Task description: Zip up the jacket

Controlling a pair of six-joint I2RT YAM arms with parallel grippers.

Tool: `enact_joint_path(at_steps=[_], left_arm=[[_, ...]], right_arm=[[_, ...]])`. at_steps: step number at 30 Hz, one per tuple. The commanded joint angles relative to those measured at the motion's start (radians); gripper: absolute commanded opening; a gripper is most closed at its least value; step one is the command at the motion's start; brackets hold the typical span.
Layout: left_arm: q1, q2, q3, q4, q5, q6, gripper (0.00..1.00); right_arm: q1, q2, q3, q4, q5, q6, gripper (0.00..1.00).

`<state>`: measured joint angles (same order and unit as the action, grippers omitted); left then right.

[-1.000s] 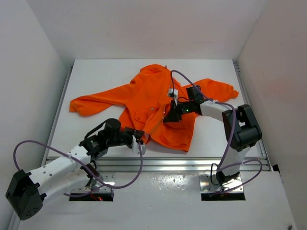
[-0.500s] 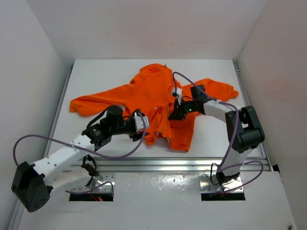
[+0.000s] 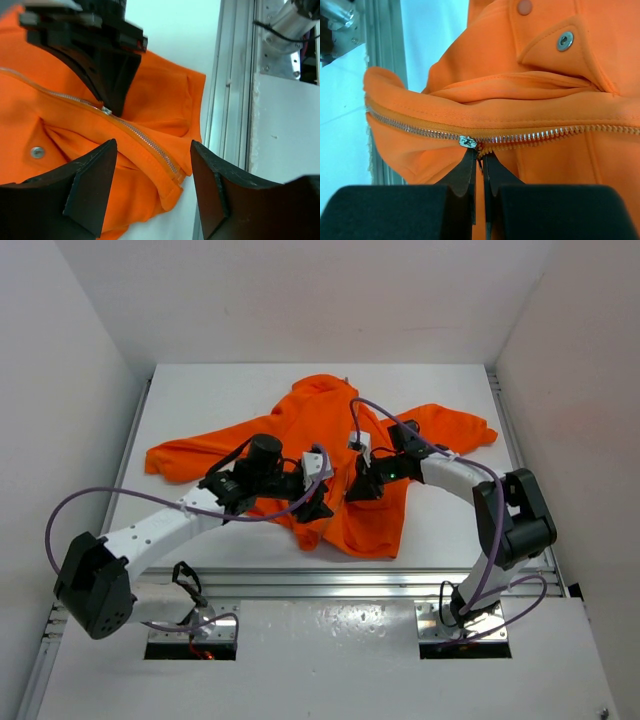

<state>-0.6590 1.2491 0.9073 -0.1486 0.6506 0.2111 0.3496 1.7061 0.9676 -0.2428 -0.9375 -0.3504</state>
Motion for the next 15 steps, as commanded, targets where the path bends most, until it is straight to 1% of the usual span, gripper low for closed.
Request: enact_joint_path(at_steps=[1,3,7,10,12,15], left_arm=[[-0.001,0.064,0.034,-0.049,0.044,-0.033,0.66],[-0.001,0.073,0.035,-0.049,0.044,-0.033,0.66],[-0.031,0.108,0.035,-0.049,-0.047,-0.076,0.67],[-0.04,0.118,0.035,-0.04,-0.078,-0.119,0.67],[-0.051,0.118,0.035,-0.002,-0.088,-0.148,0.67],[-0.06,0.127,0.035,0.033,-0.152,-0.208,0.67]], right_arm=[[0.017,-0.06,0.028,-0.029,-0.06,-0.033,0.0],[0.017,-0.062,0.028,-0.041,-0.061,-0.03,0.0],[0.017,-0.075,0.033,-0.059,-0.064,-0.022,0.0],[0.015,-0.082,0.031,-0.061,-0.063,-0.007,0.0],[0.017,-0.085,0.033,-0.062,-0.057,0.007,0.0],[0.02,-0.088,0.033,-0.069,-0.041,0.017,0.0]])
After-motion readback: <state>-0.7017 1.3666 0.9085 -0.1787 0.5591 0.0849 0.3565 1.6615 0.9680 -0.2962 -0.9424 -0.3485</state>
